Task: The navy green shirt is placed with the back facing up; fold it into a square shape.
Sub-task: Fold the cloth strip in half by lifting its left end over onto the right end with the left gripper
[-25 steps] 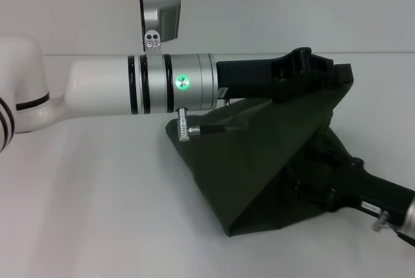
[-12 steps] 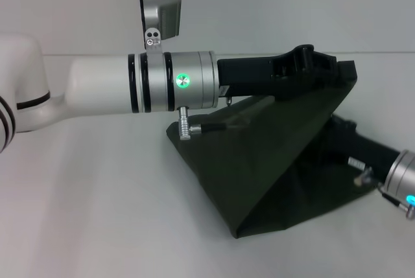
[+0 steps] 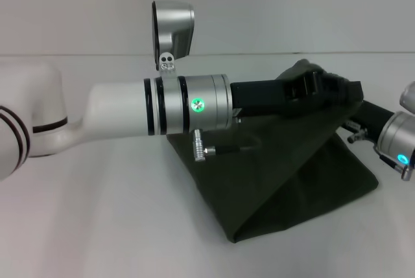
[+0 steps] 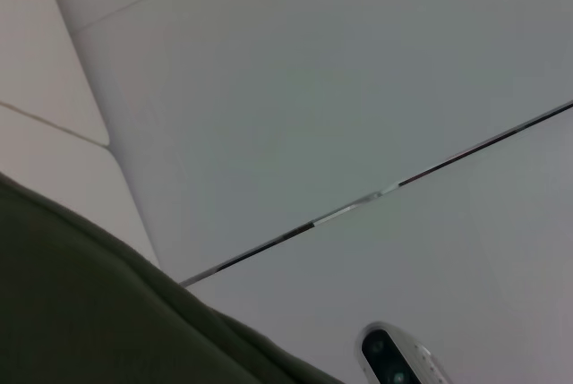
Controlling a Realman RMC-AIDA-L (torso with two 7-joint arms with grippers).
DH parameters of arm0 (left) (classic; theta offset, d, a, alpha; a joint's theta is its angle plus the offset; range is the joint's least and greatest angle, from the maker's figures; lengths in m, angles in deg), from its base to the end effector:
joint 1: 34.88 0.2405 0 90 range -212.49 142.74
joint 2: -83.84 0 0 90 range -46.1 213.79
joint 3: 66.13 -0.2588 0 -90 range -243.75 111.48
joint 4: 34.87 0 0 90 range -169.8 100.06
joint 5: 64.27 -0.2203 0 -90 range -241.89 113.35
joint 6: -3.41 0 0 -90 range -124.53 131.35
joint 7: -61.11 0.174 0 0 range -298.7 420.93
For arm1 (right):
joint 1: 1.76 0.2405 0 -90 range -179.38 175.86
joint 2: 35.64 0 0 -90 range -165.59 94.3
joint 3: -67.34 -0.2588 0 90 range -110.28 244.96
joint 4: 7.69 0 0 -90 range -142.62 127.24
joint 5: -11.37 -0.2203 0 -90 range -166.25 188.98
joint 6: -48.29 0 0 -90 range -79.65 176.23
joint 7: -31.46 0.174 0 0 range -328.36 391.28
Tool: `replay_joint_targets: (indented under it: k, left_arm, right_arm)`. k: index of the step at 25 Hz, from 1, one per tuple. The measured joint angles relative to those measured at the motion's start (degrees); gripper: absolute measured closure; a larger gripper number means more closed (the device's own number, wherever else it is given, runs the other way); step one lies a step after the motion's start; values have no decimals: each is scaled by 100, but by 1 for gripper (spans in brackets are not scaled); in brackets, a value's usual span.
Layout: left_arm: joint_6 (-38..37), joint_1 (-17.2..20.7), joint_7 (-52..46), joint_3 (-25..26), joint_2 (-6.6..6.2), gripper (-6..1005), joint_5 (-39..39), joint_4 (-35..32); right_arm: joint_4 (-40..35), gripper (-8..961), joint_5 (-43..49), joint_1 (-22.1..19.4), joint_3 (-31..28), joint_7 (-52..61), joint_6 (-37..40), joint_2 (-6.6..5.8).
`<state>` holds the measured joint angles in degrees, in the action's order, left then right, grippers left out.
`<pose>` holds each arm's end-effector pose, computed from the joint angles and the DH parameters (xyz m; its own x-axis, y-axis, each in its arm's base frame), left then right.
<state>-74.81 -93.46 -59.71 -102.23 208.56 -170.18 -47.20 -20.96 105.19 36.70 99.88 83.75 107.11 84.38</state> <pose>-0.0783 0.3922 -0.1283 0.2324 0.8931 0.3851 0.7268 -0.4226 0.5415 0.2724 0.4186 -0.0655 0.7386 -0.2414 -0.6295 -0.6145 -0.6250 -0.4814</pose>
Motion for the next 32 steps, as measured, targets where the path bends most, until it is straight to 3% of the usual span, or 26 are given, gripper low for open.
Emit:
replay_joint_targets:
  k: [24, 32]
  left_arm:
    - [518, -14, 844, 66, 0, 983, 274, 772]
    - [615, 2, 848, 68, 0, 983, 285, 786]
  right_arm:
    - [-121, 39, -521, 267, 80, -45, -704, 3]
    - [-273, 39, -488, 122, 543, -381, -925, -15]
